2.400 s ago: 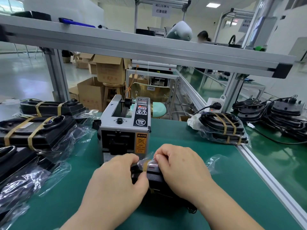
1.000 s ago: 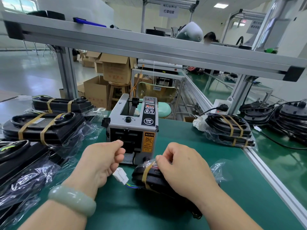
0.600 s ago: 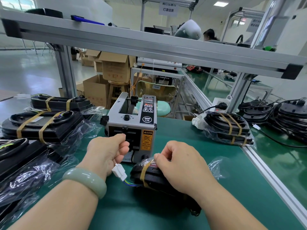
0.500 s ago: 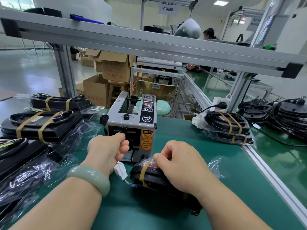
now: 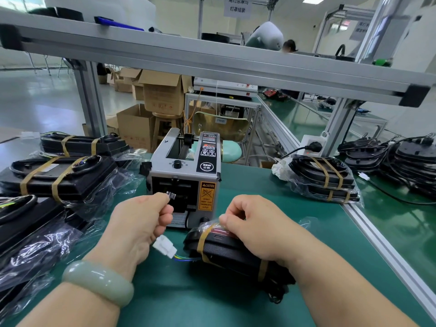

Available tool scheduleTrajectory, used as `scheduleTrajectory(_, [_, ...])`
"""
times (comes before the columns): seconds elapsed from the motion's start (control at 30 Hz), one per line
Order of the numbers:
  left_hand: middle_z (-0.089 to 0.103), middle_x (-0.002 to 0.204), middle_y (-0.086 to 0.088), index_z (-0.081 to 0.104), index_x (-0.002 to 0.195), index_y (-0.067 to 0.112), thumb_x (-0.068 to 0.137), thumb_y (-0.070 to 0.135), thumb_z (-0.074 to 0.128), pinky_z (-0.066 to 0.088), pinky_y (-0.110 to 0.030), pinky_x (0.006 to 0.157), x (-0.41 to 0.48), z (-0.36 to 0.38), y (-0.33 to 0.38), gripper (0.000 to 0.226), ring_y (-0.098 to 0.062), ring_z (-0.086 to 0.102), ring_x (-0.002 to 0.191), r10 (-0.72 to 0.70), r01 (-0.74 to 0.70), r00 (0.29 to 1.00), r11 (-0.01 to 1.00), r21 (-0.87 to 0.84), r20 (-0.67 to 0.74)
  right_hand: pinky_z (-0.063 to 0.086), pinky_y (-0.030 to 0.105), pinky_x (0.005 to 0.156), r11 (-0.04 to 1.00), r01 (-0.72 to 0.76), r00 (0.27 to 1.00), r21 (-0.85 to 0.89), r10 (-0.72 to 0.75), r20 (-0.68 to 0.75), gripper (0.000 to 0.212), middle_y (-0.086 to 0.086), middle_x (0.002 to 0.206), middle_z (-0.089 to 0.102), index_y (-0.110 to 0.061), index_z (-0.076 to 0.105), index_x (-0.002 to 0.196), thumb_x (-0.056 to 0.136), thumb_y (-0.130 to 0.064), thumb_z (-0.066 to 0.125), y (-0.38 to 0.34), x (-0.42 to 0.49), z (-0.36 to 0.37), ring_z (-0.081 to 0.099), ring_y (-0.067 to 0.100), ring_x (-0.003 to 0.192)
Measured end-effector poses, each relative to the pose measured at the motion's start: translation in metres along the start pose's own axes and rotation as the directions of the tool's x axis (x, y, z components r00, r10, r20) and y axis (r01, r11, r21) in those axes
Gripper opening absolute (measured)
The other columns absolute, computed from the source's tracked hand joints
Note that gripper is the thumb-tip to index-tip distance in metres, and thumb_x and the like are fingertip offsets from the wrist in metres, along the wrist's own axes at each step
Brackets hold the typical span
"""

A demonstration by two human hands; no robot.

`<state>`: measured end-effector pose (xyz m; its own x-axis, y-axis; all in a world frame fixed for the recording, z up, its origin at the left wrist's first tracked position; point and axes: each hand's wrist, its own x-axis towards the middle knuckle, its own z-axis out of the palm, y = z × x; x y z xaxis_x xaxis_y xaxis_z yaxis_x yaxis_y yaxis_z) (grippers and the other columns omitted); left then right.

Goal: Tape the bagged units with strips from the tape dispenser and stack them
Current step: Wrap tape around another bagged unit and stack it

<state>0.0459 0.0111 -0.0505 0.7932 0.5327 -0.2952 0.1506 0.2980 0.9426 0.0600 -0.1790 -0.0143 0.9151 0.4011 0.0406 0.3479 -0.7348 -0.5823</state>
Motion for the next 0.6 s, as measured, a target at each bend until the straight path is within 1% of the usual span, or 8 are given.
scheduleTrajectory(0.1, [0.059, 0.046, 0.006, 0.060, 0.073, 0.016, 0.089, 0.016, 0.061, 0.038, -0.014, 0.038, -0.018, -0.002, 0.009, 0.016, -0.002, 0.049, 0.035, 0.040, -0.037, 0.994, 0.999, -0.028, 0.103, 0.038, 0.020, 0.058, 1.000, -0.016, 1.000, 0.014, 0.016, 0.024, 0.020, -0.011, 0.072, 0.058, -0.023, 0.058, 0.076, 0.090, -0.037, 0.057, 0.000, 0.001, -0.003, 0.051, 0.004, 0.067])
scheduleTrajectory(0.2, [0.067, 0.058, 0.003, 0.071, 0.068, 0.021, 0.086, 0.022, 0.063, 0.043, -0.021, 0.050, -0.046, -0.007, 0.010, 0.020, -0.003, 0.055, 0.046, 0.193, -0.230, 0.952, 0.963, 0.138, 0.238, 0.038, 0.019, 0.057, 0.999, -0.026, 0.997, 0.023, 0.024, 0.080, 0.018, -0.011, 0.073, 0.059, -0.023, 0.059, 0.076, 0.091, -0.033, 0.057, 0.000, 0.005, -0.009, 0.051, 0.003, 0.066])
scheduleTrajectory(0.27, [0.069, 0.065, 0.009, 0.072, 0.069, 0.035, 0.080, 0.031, 0.064, 0.043, -0.013, 0.051, -0.063, -0.008, 0.005, 0.014, 0.004, 0.055, 0.052, 0.365, -0.430, 0.896, 0.855, 0.288, 0.255, 0.039, 0.018, 0.058, 1.000, -0.014, 0.996, -0.001, 0.014, 0.090, 0.017, -0.011, 0.075, 0.059, -0.021, 0.061, 0.078, 0.091, -0.032, 0.057, 0.001, 0.007, -0.011, 0.051, 0.003, 0.068])
scheduleTrajectory(0.33, [0.068, 0.079, 0.024, 0.069, 0.069, 0.044, 0.073, 0.038, 0.063, 0.037, -0.006, 0.062, -0.077, -0.008, 0.002, 0.009, 0.011, 0.058, 0.072, 0.475, -0.534, 0.845, 0.738, 0.412, 0.245, 0.038, 0.016, 0.059, 0.999, 0.002, 0.997, -0.037, 0.001, 0.083, 0.017, -0.011, 0.075, 0.057, -0.022, 0.060, 0.077, 0.091, -0.032, 0.056, 0.000, 0.009, -0.011, 0.049, 0.002, 0.069])
scheduleTrajectory(0.4, [0.059, 0.101, 0.030, 0.067, 0.068, 0.048, 0.071, 0.039, 0.062, 0.031, -0.006, 0.073, -0.083, -0.006, -0.005, 0.011, 0.009, 0.054, 0.097, 0.495, -0.541, 0.838, 0.704, 0.461, 0.227, 0.036, 0.017, 0.057, 0.999, 0.005, 0.995, -0.048, 0.000, 0.098, 0.020, -0.012, 0.075, 0.055, -0.024, 0.056, 0.074, 0.092, -0.033, 0.054, 0.000, 0.008, -0.011, 0.048, 0.001, 0.067])
scheduleTrajectory(0.47, [0.052, 0.112, 0.030, 0.065, 0.068, 0.051, 0.074, 0.036, 0.063, 0.028, -0.014, 0.082, -0.083, -0.006, -0.013, 0.016, 0.000, 0.048, 0.111, 0.498, -0.537, 0.839, 0.692, 0.482, 0.219, 0.035, 0.014, 0.052, 0.999, 0.023, 0.983, -0.048, -0.014, 0.183, 0.022, -0.012, 0.069, 0.054, -0.025, 0.053, 0.072, 0.092, -0.033, 0.054, 0.000, 0.005, -0.010, 0.048, -0.004, 0.059])
scheduleTrajectory(0.53, [0.049, 0.114, 0.030, 0.064, 0.069, 0.053, 0.076, 0.034, 0.064, 0.026, -0.022, 0.090, -0.082, -0.005, -0.020, 0.020, -0.006, 0.045, 0.119, 0.470, -0.517, 0.853, 0.702, 0.490, 0.226, 0.034, 0.013, 0.046, 0.999, 0.043, 0.959, -0.020, -0.036, 0.280, 0.023, -0.012, 0.060, 0.052, -0.025, 0.052, 0.070, 0.092, -0.032, 0.054, -0.001, 0.000, -0.007, 0.046, -0.007, 0.046])
scheduleTrajectory(0.6, [0.050, 0.119, 0.025, 0.064, 0.067, 0.052, 0.078, 0.031, 0.065, 0.028, -0.024, 0.092, -0.081, -0.007, -0.025, 0.024, -0.011, 0.046, 0.120, 0.439, -0.494, 0.868, 0.715, 0.494, 0.233, 0.035, 0.018, 0.050, 0.998, 0.056, 0.962, -0.018, -0.049, 0.269, 0.024, -0.011, 0.062, 0.051, -0.026, 0.050, 0.071, 0.093, -0.033, 0.052, -0.002, -0.003, -0.002, 0.046, -0.002, 0.051])
